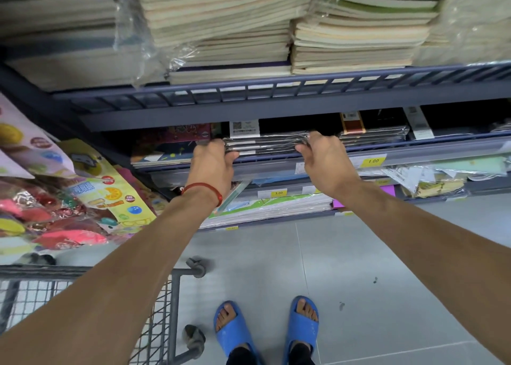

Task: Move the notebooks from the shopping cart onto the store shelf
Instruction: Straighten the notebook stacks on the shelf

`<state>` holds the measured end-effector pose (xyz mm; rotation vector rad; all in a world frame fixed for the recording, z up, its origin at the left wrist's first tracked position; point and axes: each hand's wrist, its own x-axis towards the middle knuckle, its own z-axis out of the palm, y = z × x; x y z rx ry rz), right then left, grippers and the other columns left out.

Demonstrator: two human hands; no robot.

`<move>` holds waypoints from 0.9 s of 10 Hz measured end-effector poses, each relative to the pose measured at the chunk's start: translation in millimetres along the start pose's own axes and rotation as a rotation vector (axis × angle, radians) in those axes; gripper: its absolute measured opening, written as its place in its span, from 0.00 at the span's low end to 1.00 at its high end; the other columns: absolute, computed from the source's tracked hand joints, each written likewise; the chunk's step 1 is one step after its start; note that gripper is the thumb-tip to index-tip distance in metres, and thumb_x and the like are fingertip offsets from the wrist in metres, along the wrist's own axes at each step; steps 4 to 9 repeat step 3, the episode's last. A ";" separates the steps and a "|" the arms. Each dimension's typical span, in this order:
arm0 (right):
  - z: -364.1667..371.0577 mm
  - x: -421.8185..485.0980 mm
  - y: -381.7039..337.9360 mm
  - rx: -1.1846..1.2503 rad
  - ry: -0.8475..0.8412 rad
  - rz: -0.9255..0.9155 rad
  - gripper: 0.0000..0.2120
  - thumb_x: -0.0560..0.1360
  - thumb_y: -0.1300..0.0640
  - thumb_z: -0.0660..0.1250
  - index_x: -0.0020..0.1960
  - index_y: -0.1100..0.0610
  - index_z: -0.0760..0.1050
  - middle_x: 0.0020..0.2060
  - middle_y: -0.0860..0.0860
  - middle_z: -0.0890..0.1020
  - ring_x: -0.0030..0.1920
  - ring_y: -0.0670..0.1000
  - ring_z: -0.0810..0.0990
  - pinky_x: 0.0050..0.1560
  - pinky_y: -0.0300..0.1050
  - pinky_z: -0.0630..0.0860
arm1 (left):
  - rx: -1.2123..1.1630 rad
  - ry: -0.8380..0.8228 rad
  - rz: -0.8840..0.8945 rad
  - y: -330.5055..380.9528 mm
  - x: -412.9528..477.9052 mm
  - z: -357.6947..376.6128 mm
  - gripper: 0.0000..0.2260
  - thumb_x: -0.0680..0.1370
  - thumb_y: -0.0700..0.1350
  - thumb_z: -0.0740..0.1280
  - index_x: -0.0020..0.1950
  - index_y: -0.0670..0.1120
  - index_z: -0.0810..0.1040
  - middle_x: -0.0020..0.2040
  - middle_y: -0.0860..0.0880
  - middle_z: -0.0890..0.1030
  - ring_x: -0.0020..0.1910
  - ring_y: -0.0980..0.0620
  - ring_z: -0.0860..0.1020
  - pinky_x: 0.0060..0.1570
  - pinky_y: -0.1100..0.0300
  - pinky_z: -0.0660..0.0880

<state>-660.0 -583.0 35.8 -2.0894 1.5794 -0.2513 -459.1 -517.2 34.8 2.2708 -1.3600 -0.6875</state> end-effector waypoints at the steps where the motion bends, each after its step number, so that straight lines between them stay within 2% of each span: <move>1: 0.0 -8.9 -3.9 -0.025 0.058 -0.019 0.10 0.84 0.53 0.59 0.49 0.58 0.67 0.35 0.55 0.76 0.39 0.60 0.76 0.37 0.51 0.72 | 0.009 -0.005 0.031 -2.8 -1.9 -4.5 0.11 0.82 0.48 0.63 0.53 0.40 0.74 0.49 0.40 0.73 0.45 0.47 0.67 0.46 0.59 0.66; 2: 3.0 -26.3 -9.8 -0.078 0.194 -0.035 0.08 0.82 0.55 0.60 0.56 0.59 0.70 0.43 0.57 0.83 0.43 0.63 0.80 0.41 0.51 0.76 | 0.177 0.100 0.150 -2.6 -13.7 -8.9 0.11 0.80 0.45 0.65 0.58 0.39 0.73 0.46 0.39 0.79 0.45 0.38 0.78 0.51 0.50 0.76; 3: -4.9 -44.7 -19.7 -0.104 0.261 -0.015 0.12 0.80 0.55 0.61 0.61 0.56 0.73 0.49 0.55 0.84 0.46 0.62 0.81 0.42 0.50 0.77 | 0.333 0.175 0.266 -0.7 -27.9 -19.9 0.10 0.77 0.42 0.65 0.57 0.42 0.71 0.47 0.41 0.82 0.47 0.38 0.80 0.54 0.47 0.74; 9: -4.9 -44.7 -19.7 -0.104 0.261 -0.015 0.12 0.80 0.55 0.61 0.61 0.56 0.73 0.49 0.55 0.84 0.46 0.62 0.81 0.42 0.50 0.77 | 0.333 0.175 0.266 -0.7 -27.9 -19.9 0.10 0.77 0.42 0.65 0.57 0.42 0.71 0.47 0.41 0.82 0.47 0.38 0.80 0.54 0.47 0.74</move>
